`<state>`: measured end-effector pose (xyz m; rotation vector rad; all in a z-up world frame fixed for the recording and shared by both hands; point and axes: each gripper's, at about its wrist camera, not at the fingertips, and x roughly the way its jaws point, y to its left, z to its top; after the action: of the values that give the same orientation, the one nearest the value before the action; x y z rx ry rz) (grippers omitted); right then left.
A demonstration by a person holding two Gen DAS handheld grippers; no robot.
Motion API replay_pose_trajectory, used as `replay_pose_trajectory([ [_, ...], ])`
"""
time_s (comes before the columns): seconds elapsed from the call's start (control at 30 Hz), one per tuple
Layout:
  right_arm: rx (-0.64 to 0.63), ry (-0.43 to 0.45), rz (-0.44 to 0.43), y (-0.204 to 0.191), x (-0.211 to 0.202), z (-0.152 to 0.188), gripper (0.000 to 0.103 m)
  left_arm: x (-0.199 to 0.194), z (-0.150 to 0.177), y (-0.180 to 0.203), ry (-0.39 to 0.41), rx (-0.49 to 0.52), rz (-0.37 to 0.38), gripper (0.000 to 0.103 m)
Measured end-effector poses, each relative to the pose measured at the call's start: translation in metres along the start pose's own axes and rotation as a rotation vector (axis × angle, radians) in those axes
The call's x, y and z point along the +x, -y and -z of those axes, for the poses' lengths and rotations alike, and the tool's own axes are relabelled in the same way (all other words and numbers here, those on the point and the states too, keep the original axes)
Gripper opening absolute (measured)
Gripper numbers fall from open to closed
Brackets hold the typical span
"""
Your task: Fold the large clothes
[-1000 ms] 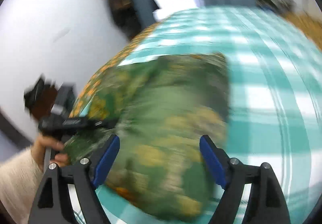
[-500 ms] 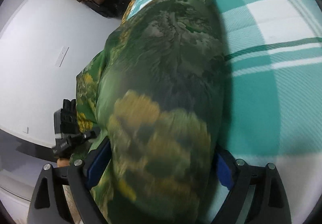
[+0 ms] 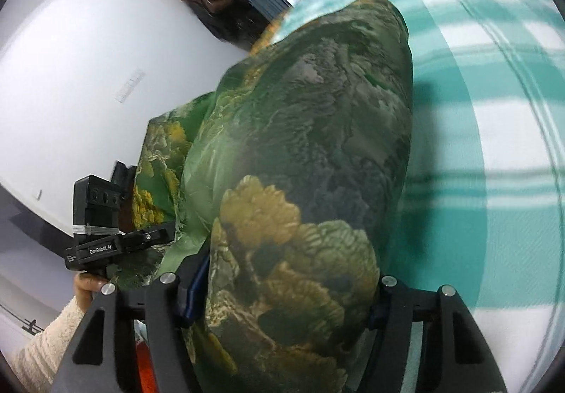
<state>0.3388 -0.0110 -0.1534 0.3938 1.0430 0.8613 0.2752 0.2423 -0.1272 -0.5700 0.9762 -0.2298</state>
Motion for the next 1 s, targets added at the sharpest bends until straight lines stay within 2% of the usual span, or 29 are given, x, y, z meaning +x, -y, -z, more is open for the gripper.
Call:
replay_pose_trajectory([
  [0.17,-0.031,0.034,-0.022,0.018,-0.003,-0.058,0.066,0.023,-0.06,0.016,0.045,0.018,-0.016,0.057],
  [0.27,-0.03,0.037,-0.036,0.038,0.009,-0.095,0.066,0.044,-0.085,0.014,0.057,0.016,-0.03,0.057],
  [0.33,-0.016,0.019,-0.048,0.057,0.024,-0.116,0.066,0.064,-0.1,0.007,0.056,0.005,-0.045,0.058],
  [0.43,0.02,-0.032,-0.044,0.087,0.048,-0.137,0.066,0.1,-0.106,-0.018,0.017,-0.033,-0.066,0.061],
  [0.5,0.065,-0.081,-0.022,0.107,0.068,-0.137,0.068,0.119,-0.101,-0.031,-0.009,-0.058,-0.091,0.077],
  [0.53,0.087,-0.093,-0.017,0.115,0.074,-0.133,0.073,0.123,-0.098,-0.038,0.001,-0.074,-0.083,0.081],
  [0.57,0.12,-0.088,-0.038,0.126,0.077,-0.127,0.08,0.122,-0.093,-0.046,0.028,-0.096,-0.053,0.09],
  [0.63,0.147,-0.056,-0.081,0.132,0.072,-0.12,0.083,0.115,-0.087,-0.049,0.056,-0.115,-0.04,0.099],
  [0.73,0.174,-0.057,-0.077,0.131,0.06,-0.119,0.087,0.098,-0.081,-0.043,0.071,-0.085,-0.061,0.1],
  [0.83,0.175,-0.052,-0.008,0.123,0.041,-0.125,0.088,0.065,-0.07,-0.03,0.097,-0.044,-0.104,0.099],
  [1.0,0.063,0.077,0.095,0.088,-0.028,-0.115,0.088,-0.004,-0.05,0.006,0.241,0.115,-0.192,0.099],
])
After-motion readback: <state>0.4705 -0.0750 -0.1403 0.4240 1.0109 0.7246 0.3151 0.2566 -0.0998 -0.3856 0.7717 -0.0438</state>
